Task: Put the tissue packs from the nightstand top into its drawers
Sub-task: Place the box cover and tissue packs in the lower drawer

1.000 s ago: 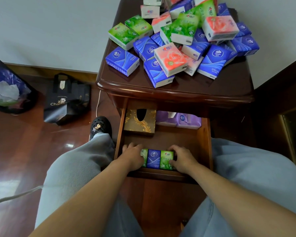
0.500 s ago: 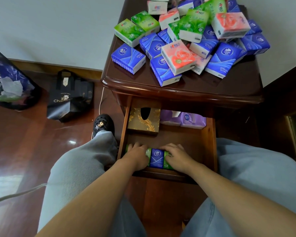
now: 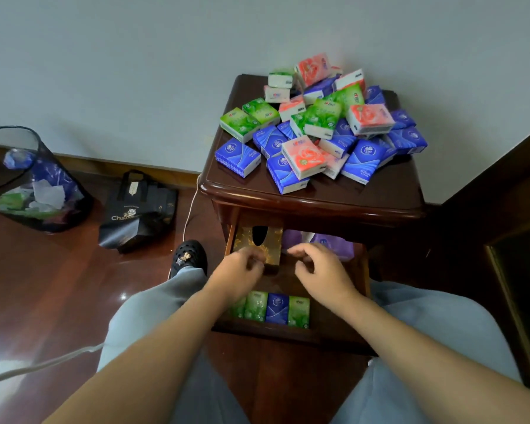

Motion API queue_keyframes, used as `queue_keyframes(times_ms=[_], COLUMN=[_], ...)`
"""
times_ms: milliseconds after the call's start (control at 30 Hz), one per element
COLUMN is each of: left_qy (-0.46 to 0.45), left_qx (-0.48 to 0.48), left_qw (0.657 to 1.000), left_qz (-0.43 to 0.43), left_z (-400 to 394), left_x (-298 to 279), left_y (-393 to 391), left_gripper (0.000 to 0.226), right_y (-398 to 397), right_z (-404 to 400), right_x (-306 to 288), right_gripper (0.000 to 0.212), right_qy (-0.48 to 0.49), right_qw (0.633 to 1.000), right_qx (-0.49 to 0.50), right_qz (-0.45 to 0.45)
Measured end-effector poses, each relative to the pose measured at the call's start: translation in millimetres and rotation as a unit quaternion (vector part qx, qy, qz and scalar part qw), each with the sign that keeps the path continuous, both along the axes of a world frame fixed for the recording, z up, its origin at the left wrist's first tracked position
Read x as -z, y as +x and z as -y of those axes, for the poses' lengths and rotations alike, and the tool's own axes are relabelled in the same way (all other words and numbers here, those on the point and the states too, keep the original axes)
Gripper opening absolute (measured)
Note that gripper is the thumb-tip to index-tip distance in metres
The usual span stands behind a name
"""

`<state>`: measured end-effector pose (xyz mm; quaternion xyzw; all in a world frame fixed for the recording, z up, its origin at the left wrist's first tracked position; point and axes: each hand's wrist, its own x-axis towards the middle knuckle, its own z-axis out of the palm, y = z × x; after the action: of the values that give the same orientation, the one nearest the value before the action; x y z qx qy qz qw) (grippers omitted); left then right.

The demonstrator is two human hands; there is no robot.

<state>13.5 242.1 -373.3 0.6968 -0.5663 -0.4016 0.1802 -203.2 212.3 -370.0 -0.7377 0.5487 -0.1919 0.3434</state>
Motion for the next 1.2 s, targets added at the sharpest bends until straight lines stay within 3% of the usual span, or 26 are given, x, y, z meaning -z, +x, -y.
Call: queue_keyframes(times_ms=[133, 267, 333, 467, 633, 767, 900, 1000, 1100, 1200], left_qy=[-0.115, -0.19, -0.201, -0.203, -0.194, -0.159, -0.149, -0.154, -0.168, -0.192], left_qx=[-0.056, -0.098, -0.096, -0.094, -0.109, -0.106, -0.095, -0.08, -0.082, -0.106], left_qw=[0.991, 0.976, 0.973, 0.97, 0.957, 0.954, 0.956, 0.952, 0.959, 0.96], left_qz=[0.027, 0.047, 0.053, 0.099, 0.185, 0.233, 0.236, 0.251, 0.214, 0.177], left_z=[16.5, 32.7, 40.3, 54.2, 74.4, 95.0, 112.6, 119.2, 116.0, 98.3], left_x=[-61.5, -114.0, -131.8, -145.9, -144.5, -137.6, -125.7, -116.0, -111.4, -111.1], left_y=[3.3, 6.4, 8.4, 7.9, 9.0, 15.0, 21.4, 28.2, 30.3, 25.2], left_gripper=[0.014, 0.012, 0.002, 0.029, 0.065, 0.076, 0.087, 0.081, 0.081, 0.093], right_y=[12.2, 33.2, 42.3, 50.2, 51.3, 45.6, 35.5, 26.3, 19.2, 16.8], right_z=[18.7, 45.1, 59.1, 84.0, 97.8, 99.0, 90.0, 80.3, 72.3, 64.2], right_x=[-68.3, -123.4, -143.4, -159.6, -148.2, -140.3, -142.3, -144.4, -148.7, -152.9], right_gripper=[0.026, 0.042, 0.056, 0.08, 0.077, 0.066, 0.063, 0.064, 0.062, 0.063], right_qy=[-0.196, -0.332, -0.305, -0.187, -0.142, -0.147, -0.153, -0.128, -0.07, 0.017], right_qw=[0.981, 0.937, 0.937, 0.948, 0.95, 0.961, 0.98, 0.981, 0.977, 0.965], right_qx=[-0.014, 0.046, 0.116, 0.174, 0.181, 0.169, 0.13, 0.127, 0.142, 0.138], right_qz=[0.005, -0.099, -0.127, -0.189, -0.211, -0.16, 0.012, 0.071, 0.145, 0.223])
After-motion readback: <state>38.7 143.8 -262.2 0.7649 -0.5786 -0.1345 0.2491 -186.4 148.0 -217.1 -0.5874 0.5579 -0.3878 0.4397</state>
